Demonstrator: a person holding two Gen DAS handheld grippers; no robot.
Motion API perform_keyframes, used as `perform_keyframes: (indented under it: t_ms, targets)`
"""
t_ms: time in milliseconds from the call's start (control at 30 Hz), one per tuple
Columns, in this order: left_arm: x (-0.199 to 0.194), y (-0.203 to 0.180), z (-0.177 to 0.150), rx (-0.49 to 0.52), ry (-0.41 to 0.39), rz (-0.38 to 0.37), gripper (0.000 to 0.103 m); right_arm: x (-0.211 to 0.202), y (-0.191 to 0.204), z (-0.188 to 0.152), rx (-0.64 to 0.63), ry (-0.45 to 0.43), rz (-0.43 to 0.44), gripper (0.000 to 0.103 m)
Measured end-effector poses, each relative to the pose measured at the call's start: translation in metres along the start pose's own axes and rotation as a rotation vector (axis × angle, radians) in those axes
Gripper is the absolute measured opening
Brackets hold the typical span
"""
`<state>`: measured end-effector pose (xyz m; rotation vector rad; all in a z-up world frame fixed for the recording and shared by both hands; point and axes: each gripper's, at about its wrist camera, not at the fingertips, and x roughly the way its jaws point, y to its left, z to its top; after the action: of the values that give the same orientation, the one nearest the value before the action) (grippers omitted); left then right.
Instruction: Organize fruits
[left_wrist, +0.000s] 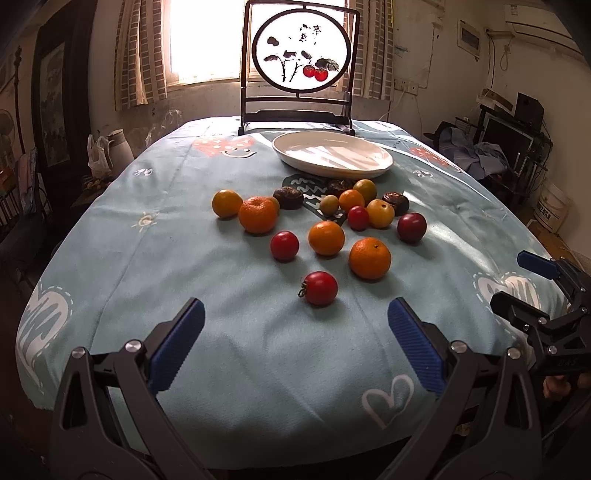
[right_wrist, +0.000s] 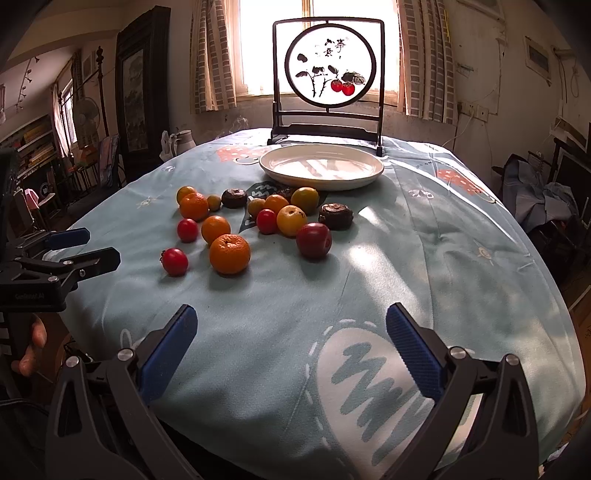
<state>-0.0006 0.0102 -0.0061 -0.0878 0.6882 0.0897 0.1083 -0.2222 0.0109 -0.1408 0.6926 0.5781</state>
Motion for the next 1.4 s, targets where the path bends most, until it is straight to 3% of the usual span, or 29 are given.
perform_keyframes:
  t_ms: [1400]
  targets:
    - [0.0063, -0.0031, -0.0051, 0.022, 0.028, 0.034, 0.101, 0.0055, 0.0009, -0.0049, 0.003, 0.022, 0.004, 0.102]
